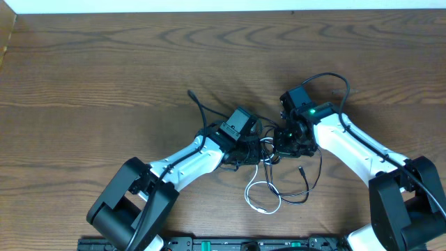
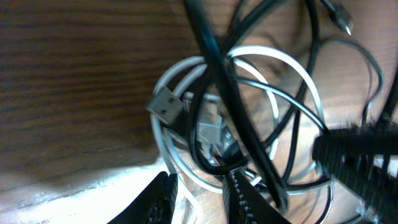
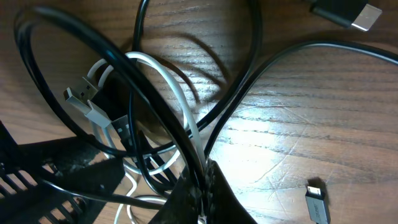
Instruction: Untangle cables
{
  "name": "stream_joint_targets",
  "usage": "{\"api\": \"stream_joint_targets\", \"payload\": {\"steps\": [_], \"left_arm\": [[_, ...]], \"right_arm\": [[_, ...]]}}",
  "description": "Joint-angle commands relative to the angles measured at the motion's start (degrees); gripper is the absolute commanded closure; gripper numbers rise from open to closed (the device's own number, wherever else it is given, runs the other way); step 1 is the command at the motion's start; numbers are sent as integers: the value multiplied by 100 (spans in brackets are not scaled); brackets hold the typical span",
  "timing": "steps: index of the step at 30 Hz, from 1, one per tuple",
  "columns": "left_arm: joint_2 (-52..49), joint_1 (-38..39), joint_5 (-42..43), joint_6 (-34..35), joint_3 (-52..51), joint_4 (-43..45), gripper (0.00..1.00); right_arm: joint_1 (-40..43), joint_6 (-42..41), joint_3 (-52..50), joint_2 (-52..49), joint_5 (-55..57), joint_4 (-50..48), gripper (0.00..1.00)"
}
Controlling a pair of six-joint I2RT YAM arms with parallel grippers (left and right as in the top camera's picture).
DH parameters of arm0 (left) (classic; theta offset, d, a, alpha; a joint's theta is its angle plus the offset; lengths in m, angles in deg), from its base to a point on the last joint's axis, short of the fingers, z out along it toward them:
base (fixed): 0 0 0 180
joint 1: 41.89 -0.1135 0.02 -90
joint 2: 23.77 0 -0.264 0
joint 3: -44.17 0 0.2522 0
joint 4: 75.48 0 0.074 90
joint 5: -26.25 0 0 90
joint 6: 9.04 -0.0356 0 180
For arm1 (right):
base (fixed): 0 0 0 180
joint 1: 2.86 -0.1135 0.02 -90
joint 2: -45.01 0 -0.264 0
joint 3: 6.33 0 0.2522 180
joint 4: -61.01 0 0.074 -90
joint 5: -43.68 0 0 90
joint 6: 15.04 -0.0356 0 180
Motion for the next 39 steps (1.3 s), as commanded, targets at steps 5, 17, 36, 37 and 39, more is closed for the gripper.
{"api": "stream_joint_targets", "payload": {"steps": [5,17,36,37,39], "left_arm": [[-48,7,-387,1067,-13,15,69],[-363,254,-304,1355,-20,275,68],[-352,162,-501,896,-17,170,93],[-319,50,-501,782,-17,94,94],[-236,-138,-507,597,-17,-52,93]], "right_arm": [[-26,-83,-24,33,48,33,99],[-26,-83,-24,33,48,44,99],[-22,-76,-24,33,225,201,99],[-24,-74,-24,33,417,262,99],[-26,-76,-24,33,852,415,99]]}}
